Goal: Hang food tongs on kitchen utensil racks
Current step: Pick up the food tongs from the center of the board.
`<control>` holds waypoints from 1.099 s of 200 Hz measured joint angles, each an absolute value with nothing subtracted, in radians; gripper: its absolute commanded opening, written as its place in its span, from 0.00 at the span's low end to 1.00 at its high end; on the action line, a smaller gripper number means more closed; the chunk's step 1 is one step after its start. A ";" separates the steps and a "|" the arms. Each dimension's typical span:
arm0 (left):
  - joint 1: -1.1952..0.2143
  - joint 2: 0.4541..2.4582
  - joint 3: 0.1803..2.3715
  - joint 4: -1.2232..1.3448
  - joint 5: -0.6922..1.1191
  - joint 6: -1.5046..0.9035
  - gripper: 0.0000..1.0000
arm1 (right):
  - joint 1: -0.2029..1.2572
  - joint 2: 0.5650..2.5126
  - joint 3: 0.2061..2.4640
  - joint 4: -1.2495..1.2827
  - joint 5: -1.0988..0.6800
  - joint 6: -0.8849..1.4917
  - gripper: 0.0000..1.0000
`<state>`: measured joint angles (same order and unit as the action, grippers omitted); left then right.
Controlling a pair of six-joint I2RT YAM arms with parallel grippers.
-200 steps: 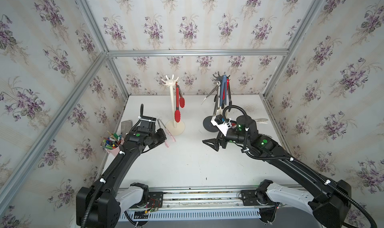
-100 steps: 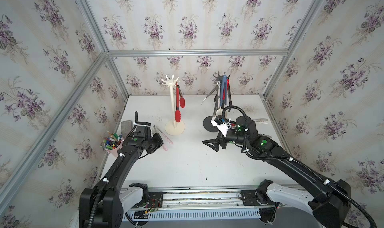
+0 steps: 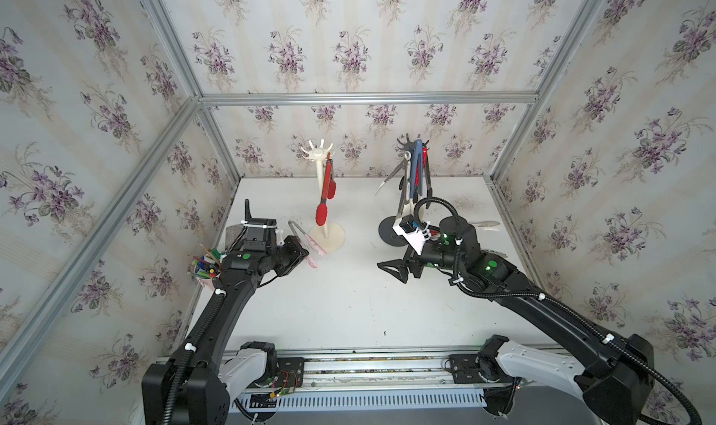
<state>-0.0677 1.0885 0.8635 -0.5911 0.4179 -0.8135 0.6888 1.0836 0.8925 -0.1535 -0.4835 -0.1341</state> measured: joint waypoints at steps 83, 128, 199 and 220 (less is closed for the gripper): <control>-0.033 1.240 0.912 -0.588 0.433 -0.786 0.00 | 0.689 1.106 0.892 -0.153 -0.487 -0.133 1.00; -0.020 1.301 0.905 -0.591 0.433 -0.757 0.00 | 0.689 1.112 0.893 -0.152 -0.487 -0.131 1.00; 0.000 1.380 0.886 -0.590 0.415 -0.699 0.00 | 0.689 1.124 0.893 -0.152 -0.487 -0.131 1.00; 0.002 1.406 0.879 -0.591 0.400 -0.678 0.00 | 0.689 1.128 0.893 -0.154 -0.487 -0.131 1.00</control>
<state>0.0017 1.4063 0.8791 -0.5907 0.3996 -0.6781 0.6891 1.1278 0.8932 -0.1535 -0.4866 -0.1314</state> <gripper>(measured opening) 0.075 0.998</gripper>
